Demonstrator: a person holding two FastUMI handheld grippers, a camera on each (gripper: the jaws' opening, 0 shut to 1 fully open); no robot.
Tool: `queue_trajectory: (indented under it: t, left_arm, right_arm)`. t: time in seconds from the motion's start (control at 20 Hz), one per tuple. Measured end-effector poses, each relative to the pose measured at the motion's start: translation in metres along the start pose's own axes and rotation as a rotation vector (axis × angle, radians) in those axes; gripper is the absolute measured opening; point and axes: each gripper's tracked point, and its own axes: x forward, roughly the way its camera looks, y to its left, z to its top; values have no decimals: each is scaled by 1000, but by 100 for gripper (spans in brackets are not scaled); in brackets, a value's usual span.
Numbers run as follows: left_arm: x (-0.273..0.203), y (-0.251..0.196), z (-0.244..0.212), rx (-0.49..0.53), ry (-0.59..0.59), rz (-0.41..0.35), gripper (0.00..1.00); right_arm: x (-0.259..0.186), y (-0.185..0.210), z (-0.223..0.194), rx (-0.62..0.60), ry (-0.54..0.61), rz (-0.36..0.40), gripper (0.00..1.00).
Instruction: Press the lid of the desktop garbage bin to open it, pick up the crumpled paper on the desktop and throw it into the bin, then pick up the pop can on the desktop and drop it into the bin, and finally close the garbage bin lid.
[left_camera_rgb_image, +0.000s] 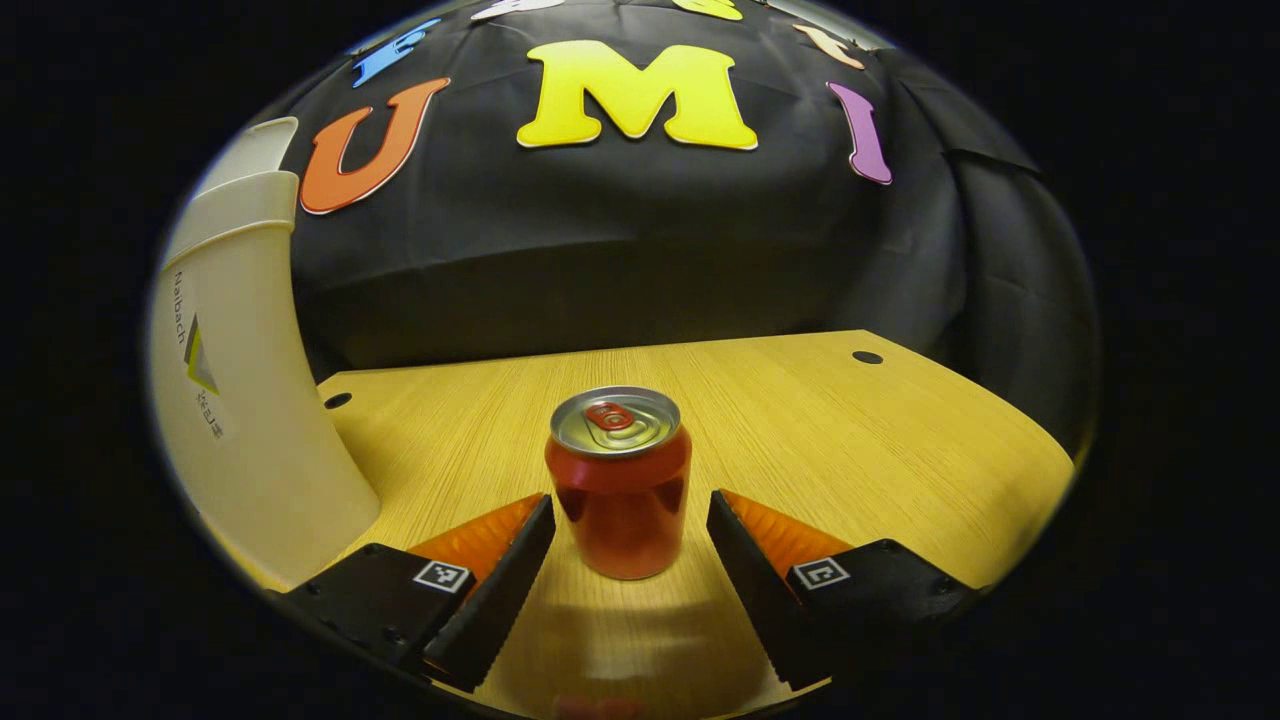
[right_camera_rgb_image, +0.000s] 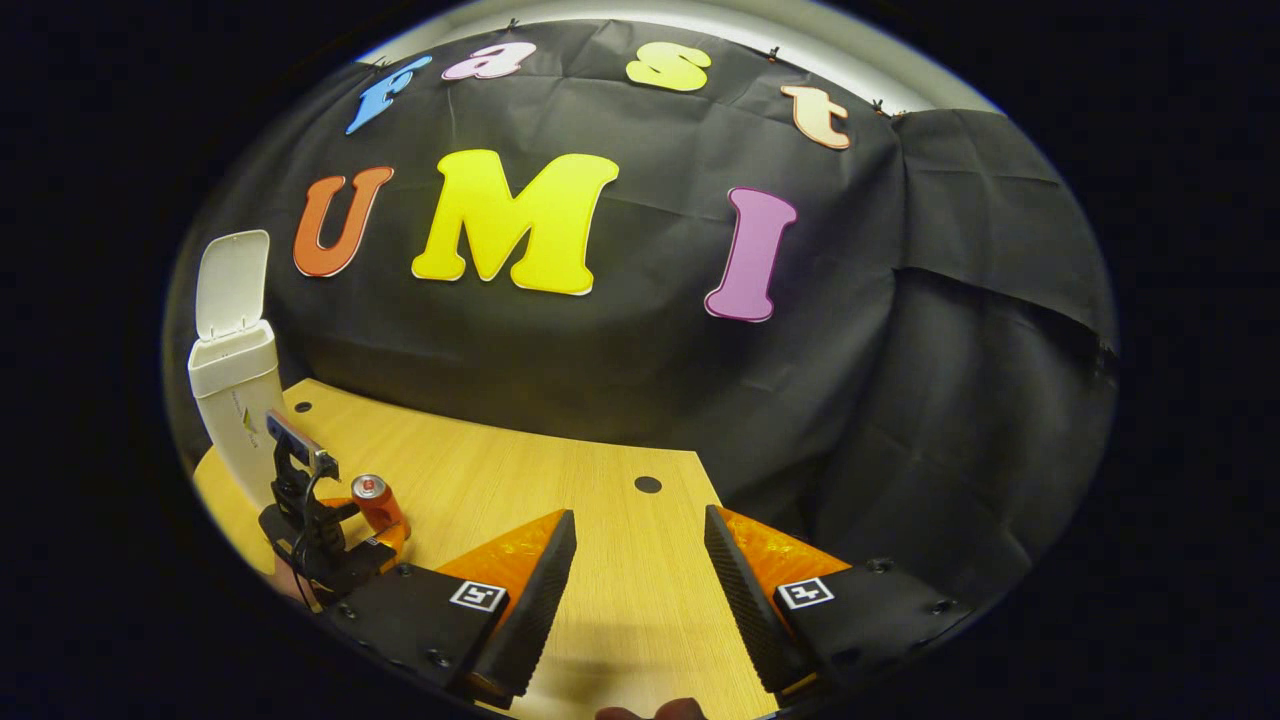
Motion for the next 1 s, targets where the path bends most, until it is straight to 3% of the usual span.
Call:
queue_trajectory:
  t: [0.35, 0.45, 0.6, 1.0]
  left_arm:
    - [20, 6, 4, -21, 5, -12, 100]
    - [22, 6, 4, -26, 9, -16, 89]
    - [20, 6, 6, -18, 9, -22, 86]
    - [-16, 11, 74, -11, -101, -43, 86]
  right_arm:
    - [6, 10, 1, -7, 18, 9, 83]
    - [5, 11, 1, -11, 21, 11, 83]
    - [6, 16, 3, -13, 20, 16, 83]
    - [-4, 41, 16, 27, -27, 59, 83]
